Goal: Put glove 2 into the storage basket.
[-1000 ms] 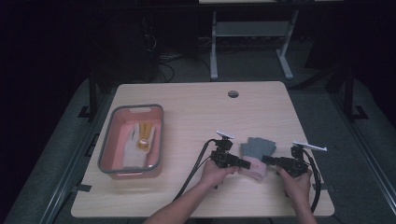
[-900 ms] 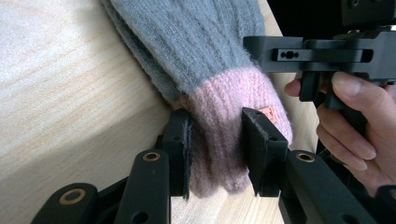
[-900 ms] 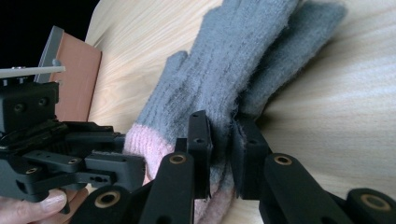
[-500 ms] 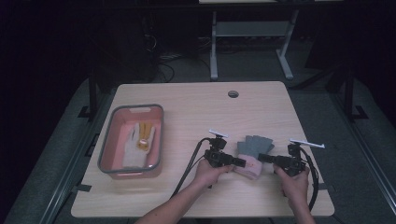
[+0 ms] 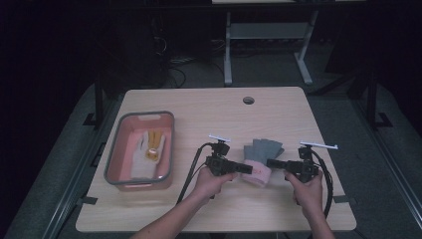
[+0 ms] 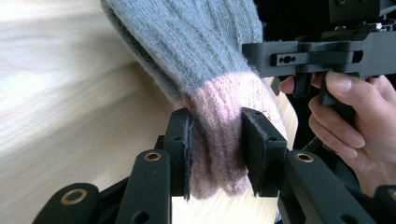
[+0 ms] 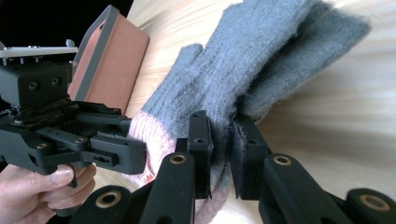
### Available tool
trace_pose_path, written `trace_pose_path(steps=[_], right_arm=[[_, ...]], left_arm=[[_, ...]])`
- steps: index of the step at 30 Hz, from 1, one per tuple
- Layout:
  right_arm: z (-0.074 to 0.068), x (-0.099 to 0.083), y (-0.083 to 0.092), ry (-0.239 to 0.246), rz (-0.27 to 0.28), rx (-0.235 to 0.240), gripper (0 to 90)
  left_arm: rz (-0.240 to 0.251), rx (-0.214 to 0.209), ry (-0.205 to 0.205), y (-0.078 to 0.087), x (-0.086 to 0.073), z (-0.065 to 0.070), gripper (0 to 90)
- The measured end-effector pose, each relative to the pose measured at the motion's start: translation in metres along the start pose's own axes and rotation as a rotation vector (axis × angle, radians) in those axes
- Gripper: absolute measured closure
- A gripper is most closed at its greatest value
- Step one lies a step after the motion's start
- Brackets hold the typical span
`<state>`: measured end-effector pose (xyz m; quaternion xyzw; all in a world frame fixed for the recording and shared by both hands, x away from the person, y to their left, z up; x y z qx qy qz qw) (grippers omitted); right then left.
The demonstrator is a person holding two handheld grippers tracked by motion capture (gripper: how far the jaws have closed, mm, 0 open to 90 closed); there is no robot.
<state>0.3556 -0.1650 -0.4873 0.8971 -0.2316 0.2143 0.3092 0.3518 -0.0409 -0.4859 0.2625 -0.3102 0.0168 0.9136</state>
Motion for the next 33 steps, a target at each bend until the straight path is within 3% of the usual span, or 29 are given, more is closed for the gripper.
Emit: trace_pose_path(steps=[6,33], right_arm=[[-0.016,0.008,-0.004,0.031,-0.020,0.027,79.2],[-0.059,0.029,-0.035,0.061,-0.067,0.102,79.2]], left_arm=[[0.021,0.002,-0.006,0.015,0.008,0.000,64.9],[0.078,0.029,-0.025,0.066,0.030,-0.011,65.0]])
Point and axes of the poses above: each handheld gripper's, and its own axes: y roughly backward along the jaws, x roughly out of its top, z roughly to its right, the point moved 10 cm from there along -y, roughly forward along the jaws, and after that the axes turned 7 degrees about z, right-handed, at the moved point
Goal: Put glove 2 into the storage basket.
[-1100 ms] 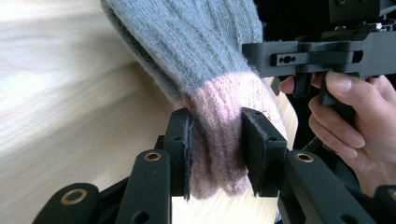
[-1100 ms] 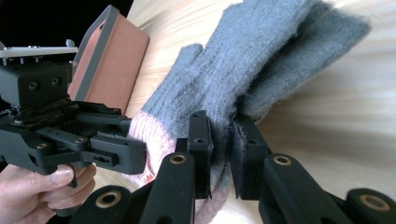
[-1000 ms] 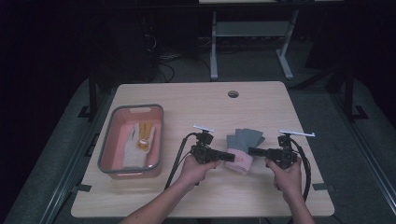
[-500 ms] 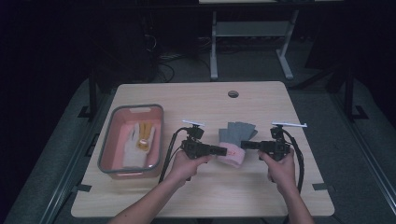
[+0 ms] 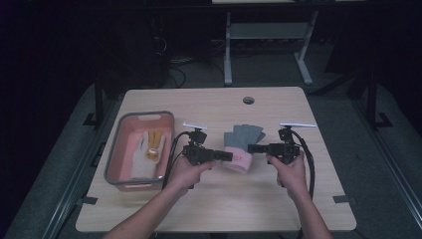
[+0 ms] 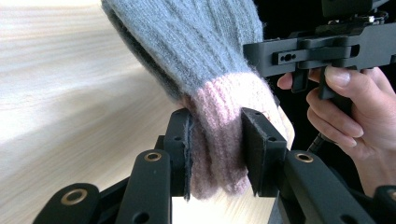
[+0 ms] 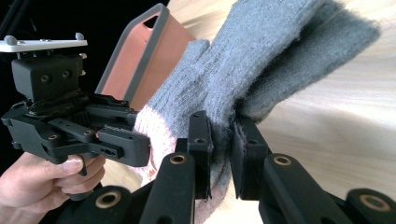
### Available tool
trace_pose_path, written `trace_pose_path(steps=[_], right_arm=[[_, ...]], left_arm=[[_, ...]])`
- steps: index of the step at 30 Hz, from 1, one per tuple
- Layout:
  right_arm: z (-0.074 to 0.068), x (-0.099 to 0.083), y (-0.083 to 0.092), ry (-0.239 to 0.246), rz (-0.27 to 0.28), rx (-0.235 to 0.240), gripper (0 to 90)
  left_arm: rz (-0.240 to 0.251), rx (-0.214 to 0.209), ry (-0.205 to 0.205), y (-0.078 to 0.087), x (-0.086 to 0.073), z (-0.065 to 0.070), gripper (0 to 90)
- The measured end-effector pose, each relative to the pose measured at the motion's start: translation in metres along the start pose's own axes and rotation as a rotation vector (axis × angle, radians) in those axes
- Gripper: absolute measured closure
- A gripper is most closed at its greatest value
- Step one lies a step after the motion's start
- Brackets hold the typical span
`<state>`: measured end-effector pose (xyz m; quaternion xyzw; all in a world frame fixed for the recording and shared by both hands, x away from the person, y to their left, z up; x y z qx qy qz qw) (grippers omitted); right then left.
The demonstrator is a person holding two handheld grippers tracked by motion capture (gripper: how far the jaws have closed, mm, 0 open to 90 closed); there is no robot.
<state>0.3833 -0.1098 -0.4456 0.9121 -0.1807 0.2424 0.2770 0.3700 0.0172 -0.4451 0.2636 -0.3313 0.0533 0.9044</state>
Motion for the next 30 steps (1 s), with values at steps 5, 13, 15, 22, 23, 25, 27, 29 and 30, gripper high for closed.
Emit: trace_pose_path(steps=[5,13,15,22,23,25,27,29,30], right_arm=[[-0.007,0.003,-0.008,0.010,-0.013,0.004,79.2],[-0.018,0.006,-0.020,0.011,-0.031,0.026,79.2],[-0.021,0.007,-0.023,0.013,-0.035,0.028,79.2],[-0.030,0.012,-0.033,0.028,-0.051,0.036,79.1],[-0.031,0.013,-0.035,0.033,-0.052,0.037,79.1],[-0.034,0.014,-0.038,0.038,-0.057,0.037,79.2],[-0.036,0.014,-0.041,0.043,-0.063,0.037,79.1],[-0.039,0.015,-0.045,0.049,-0.070,0.039,79.1],[-0.040,0.015,-0.047,0.050,-0.072,0.043,79.1]], left_arm=[[0.009,0.013,-0.004,0.009,0.003,-0.004,65.1],[0.021,0.032,-0.005,0.024,0.008,-0.009,65.1],[0.025,0.033,-0.006,0.027,0.009,-0.010,65.0],[0.045,0.039,0.000,0.040,0.012,-0.015,65.0],[0.045,0.041,0.000,0.042,0.013,-0.016,65.0],[0.049,0.045,0.002,0.045,0.013,-0.017,65.0],[0.051,0.051,0.004,0.048,0.014,-0.020,65.0],[0.056,0.054,0.006,0.052,0.015,-0.021,65.0],[0.057,0.055,0.007,0.054,0.015,-0.022,65.0]])
Point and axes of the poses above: each handheld gripper's, and its own axes: y roughly backward along the jaws, x roughly out of its top, z roughly to its right, the point moved 10 cm from there along -y, roughly forward along the jaws, and after that the axes turned 7 degrees about z, right-handed, at the moved point
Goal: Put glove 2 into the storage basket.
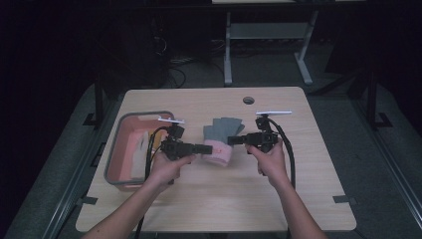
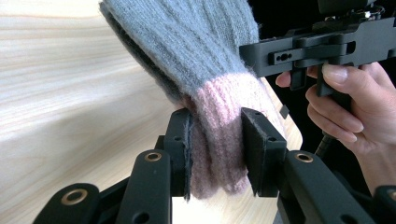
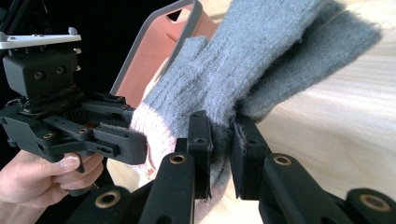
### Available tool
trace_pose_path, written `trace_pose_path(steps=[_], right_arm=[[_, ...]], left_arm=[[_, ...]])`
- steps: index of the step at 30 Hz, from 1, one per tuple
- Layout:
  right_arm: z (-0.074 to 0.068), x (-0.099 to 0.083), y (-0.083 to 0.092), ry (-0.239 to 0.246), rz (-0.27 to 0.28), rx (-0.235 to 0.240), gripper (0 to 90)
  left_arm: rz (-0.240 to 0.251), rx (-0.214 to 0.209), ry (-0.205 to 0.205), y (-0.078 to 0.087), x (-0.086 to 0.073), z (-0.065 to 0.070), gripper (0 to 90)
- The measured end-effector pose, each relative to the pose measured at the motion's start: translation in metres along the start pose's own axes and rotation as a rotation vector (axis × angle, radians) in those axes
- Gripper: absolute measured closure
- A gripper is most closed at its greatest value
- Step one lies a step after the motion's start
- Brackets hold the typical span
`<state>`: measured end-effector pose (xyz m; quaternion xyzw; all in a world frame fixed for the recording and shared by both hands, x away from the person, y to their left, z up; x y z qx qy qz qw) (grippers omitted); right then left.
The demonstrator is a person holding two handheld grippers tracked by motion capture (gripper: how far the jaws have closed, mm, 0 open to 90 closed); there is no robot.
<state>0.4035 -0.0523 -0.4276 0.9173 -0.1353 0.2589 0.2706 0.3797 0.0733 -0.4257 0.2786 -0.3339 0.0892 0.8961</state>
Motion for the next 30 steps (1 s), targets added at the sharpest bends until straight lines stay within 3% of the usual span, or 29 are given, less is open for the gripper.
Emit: trace_pose_path(steps=[30], right_arm=[[-0.038,0.017,-0.048,0.057,-0.053,0.048,79.0]], left_arm=[[0.065,0.056,0.012,0.054,0.016,-0.024,65.1]])
Point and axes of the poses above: each handheld gripper's, and its own axes: y roughly backward along the jaws, x roughly out of its top, z roughly to its right, the point moved 10 cm from there along -y, roughly forward along the jaws, and after that the axes turned 7 degrees about z, right-handed, at the moved point
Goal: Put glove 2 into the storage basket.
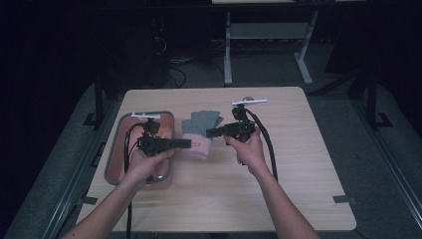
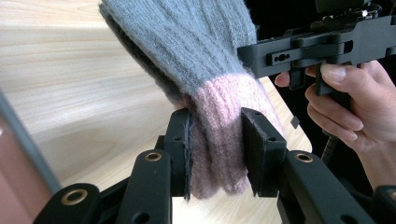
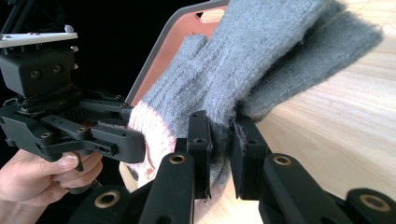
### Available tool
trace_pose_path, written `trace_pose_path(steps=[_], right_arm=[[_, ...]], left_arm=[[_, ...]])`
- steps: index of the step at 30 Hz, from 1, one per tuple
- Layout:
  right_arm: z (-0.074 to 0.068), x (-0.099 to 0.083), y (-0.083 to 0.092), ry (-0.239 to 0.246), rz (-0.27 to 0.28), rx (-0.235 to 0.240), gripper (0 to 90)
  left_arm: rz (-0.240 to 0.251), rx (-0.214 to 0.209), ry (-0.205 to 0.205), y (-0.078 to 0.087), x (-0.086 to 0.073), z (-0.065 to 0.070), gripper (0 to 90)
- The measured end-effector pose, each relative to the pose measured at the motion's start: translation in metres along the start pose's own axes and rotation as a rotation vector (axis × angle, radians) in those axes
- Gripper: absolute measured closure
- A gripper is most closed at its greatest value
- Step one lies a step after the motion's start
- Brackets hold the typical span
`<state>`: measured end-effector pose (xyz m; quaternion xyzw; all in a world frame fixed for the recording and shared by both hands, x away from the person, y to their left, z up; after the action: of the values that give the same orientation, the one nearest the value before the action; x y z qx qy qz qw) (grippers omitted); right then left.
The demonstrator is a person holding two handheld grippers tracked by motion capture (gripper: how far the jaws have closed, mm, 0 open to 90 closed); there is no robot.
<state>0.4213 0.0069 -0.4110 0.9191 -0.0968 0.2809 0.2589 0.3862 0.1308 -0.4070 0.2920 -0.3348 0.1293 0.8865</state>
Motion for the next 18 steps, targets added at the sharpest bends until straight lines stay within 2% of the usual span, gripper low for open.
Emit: trace_pose_path(steps=[18], right_arm=[[-0.024,0.008,-0.031,0.022,-0.029,0.044,79.1]], left_arm=[[0.034,0.034,0.009,0.032,0.007,-0.018,65.2]])
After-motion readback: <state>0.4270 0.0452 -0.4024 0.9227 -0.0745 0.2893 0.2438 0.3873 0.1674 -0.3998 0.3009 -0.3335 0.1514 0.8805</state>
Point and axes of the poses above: each handheld gripper's, and its own axes: y roughly backward along the jaws, x roughly out of its top, z roughly to its right, the point moved 10 cm from there along -y, roughly forward along the jaws, and after that the axes turned 7 degrees about z, right-handed, at the moved point
